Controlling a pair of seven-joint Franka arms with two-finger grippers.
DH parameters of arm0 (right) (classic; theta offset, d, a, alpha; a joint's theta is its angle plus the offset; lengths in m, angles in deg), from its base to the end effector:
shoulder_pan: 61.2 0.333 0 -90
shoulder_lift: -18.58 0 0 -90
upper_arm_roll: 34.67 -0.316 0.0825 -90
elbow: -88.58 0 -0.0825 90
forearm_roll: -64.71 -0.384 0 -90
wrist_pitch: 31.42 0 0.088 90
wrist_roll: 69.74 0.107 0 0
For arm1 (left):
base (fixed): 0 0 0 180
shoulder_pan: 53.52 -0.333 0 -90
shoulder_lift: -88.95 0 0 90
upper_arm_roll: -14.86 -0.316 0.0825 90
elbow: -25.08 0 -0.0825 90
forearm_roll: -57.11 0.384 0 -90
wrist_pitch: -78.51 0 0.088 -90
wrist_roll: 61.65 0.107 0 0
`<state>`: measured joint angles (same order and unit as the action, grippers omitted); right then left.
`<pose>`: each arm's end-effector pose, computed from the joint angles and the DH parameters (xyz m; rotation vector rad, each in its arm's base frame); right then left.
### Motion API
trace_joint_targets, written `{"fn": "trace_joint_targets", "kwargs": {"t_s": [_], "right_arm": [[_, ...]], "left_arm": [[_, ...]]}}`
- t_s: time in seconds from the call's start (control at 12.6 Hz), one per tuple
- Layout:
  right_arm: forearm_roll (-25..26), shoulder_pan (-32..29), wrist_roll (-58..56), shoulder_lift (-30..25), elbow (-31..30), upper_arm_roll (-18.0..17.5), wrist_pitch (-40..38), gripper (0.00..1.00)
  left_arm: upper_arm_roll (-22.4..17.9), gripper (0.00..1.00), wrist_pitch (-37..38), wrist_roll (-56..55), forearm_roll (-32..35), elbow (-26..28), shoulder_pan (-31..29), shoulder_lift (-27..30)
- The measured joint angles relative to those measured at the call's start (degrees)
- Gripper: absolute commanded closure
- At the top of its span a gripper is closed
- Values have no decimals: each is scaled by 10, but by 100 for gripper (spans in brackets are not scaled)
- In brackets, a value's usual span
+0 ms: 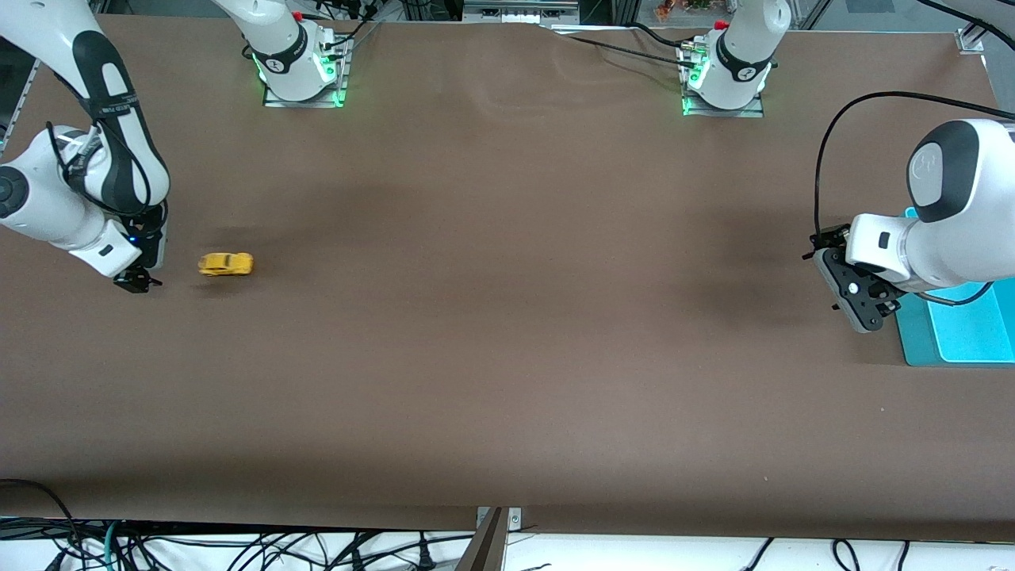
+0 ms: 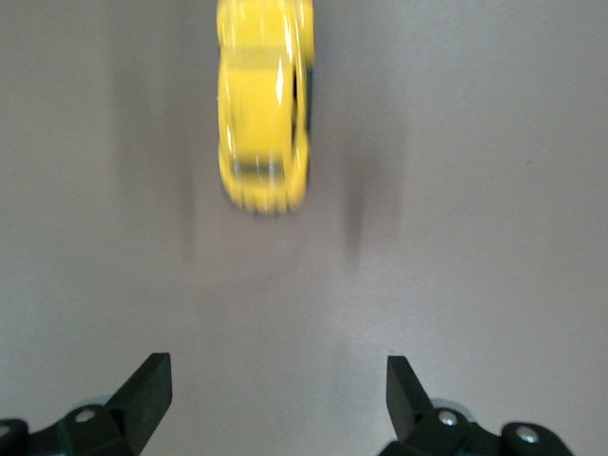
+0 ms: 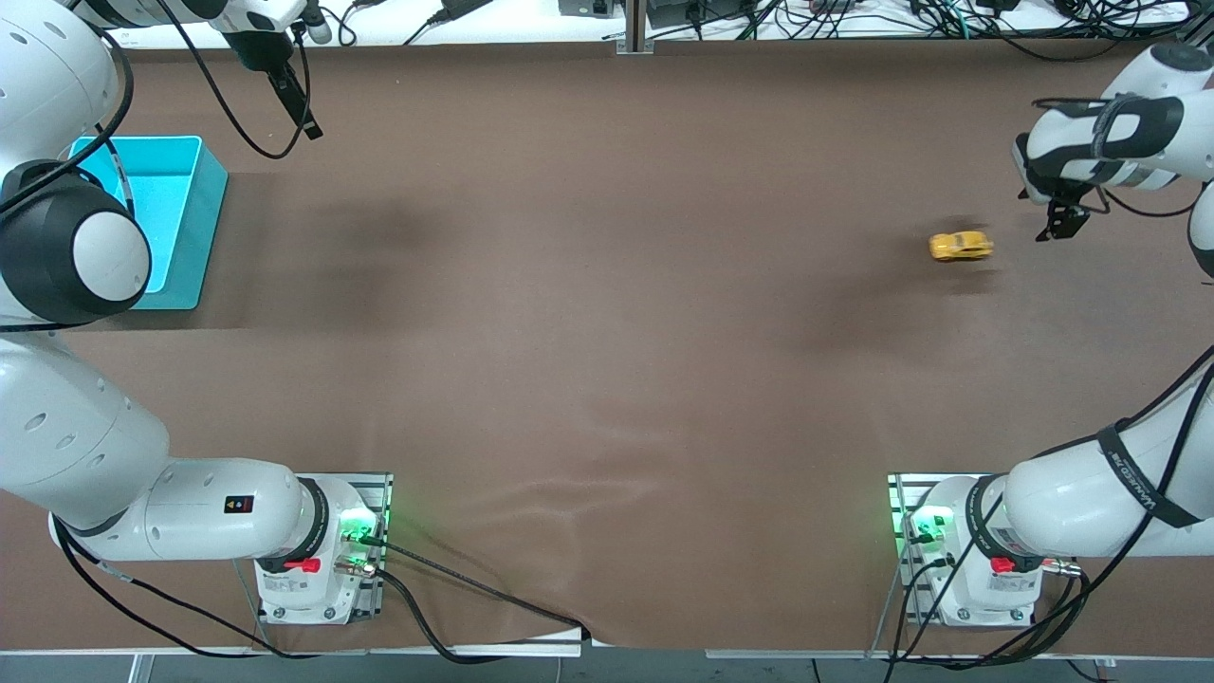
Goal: Wind and store yellow beetle car
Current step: 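Open the right gripper to release the wound car, then withdraw the right gripper while the left gripper reaches the car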
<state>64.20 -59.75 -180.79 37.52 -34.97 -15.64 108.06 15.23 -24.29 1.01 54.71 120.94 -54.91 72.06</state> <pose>0.5375 -0.1697 0.2492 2.1324 2.2839 -0.1652 0.6250 0.0079 0.4185 2.5937 -1.5247 -0.1892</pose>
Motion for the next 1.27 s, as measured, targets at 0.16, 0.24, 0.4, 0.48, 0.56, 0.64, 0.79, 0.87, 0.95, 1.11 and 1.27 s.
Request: {"fn": "trace_joint_targets", "kwargs": {"t_s": [0.16,0.24,0.4,0.48,0.56,0.64,0.79,0.87,0.95,1.11,1.27], "right_arm": [[0,14,33,-1,27,0,-36,0],[0,25,66,-1,40,-1,-58,0],[0,50,143,-1,67,-2,-81,0],[0,62,186,-1,81,-3,-93,0],[0,72,232,-1,96,-3,-111,0],[0,82,271,-1,111,-3,-126,0],[0,102,359,-2,155,-3,-180,0],[0,113,409,-2,181,-3,-220,0],[0,126,460,-3,208,-3,-259,0],[0,155,543,-4,265,-4,-329,0],[7,179,625,-5,308,-4,-378,0]], "left_arm": [[-1,0,0,6,0,1,0,0],[-1,0,0,7,0,1,-1,0],[-1,0,0,9,0,2,-1,0],[-1,0,0,9,0,3,-1,0],[-1,0,0,9,0,3,-1,0],[-1,0,0,13,0,4,-1,0],[-2,0,-9,28,0,14,-3,0],[-2,0,-24,44,0,27,-7,0],[-2,0,-42,64,-1,43,-11,0],[-3,0,-80,116,-2,76,-19,0],[-3,0,-130,166,-2,116,-25,0]]}}
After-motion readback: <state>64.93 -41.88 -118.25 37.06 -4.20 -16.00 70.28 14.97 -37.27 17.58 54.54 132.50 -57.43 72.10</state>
